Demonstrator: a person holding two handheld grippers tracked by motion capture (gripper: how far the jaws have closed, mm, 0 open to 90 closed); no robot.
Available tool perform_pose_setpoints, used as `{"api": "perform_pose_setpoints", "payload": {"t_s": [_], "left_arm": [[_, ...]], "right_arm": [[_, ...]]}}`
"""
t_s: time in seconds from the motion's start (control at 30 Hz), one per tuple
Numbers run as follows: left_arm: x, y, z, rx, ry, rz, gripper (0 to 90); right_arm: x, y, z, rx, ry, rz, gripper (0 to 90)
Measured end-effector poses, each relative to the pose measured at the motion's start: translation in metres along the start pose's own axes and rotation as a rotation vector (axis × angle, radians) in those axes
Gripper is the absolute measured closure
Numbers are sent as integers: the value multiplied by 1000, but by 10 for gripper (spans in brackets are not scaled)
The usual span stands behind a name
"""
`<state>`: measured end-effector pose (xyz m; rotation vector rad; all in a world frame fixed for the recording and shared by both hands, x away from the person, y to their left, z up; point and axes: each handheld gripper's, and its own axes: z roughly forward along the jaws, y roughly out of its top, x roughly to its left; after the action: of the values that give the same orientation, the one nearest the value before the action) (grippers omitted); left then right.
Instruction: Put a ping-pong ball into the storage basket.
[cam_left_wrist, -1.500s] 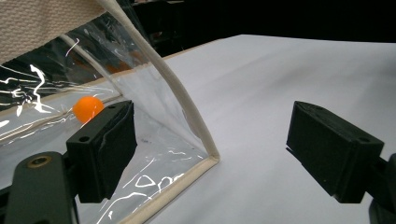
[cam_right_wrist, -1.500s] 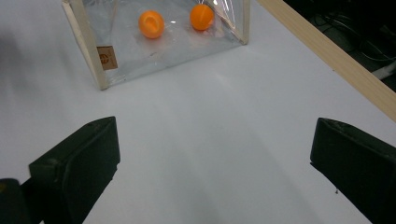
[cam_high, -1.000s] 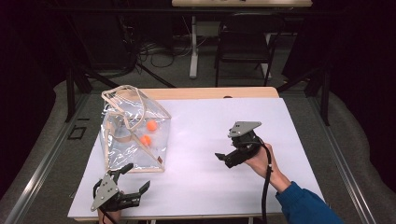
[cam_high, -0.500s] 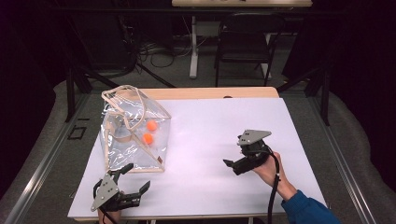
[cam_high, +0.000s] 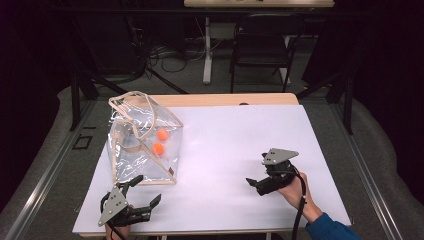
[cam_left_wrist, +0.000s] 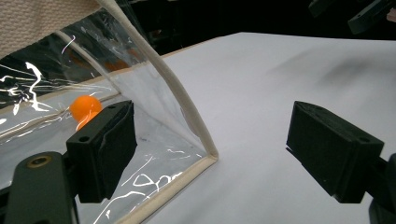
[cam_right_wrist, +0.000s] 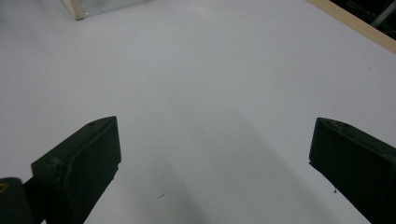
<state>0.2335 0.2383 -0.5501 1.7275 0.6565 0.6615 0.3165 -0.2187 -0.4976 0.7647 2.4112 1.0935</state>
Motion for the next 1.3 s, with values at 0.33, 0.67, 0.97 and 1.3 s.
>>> {"api": "perform_pose_setpoints", "payload": {"t_s": [0.33, 0.67, 0.97, 1.3], "left_arm": [[0, 0, 0, -2, 4, 0, 158], [0, 0, 0, 3, 0, 6, 158], [0, 0, 0, 2, -1, 8, 158], [-1, 0, 1, 6, -5, 11, 158]], "right_arm": [[-1, -26, -5, -26, -25, 18, 19], [3, -52, -7, -30, -25, 61, 18], [10, -66, -10, -38, -29, 65, 16], [11, -80, -19, -70, -65, 92, 12]]}}
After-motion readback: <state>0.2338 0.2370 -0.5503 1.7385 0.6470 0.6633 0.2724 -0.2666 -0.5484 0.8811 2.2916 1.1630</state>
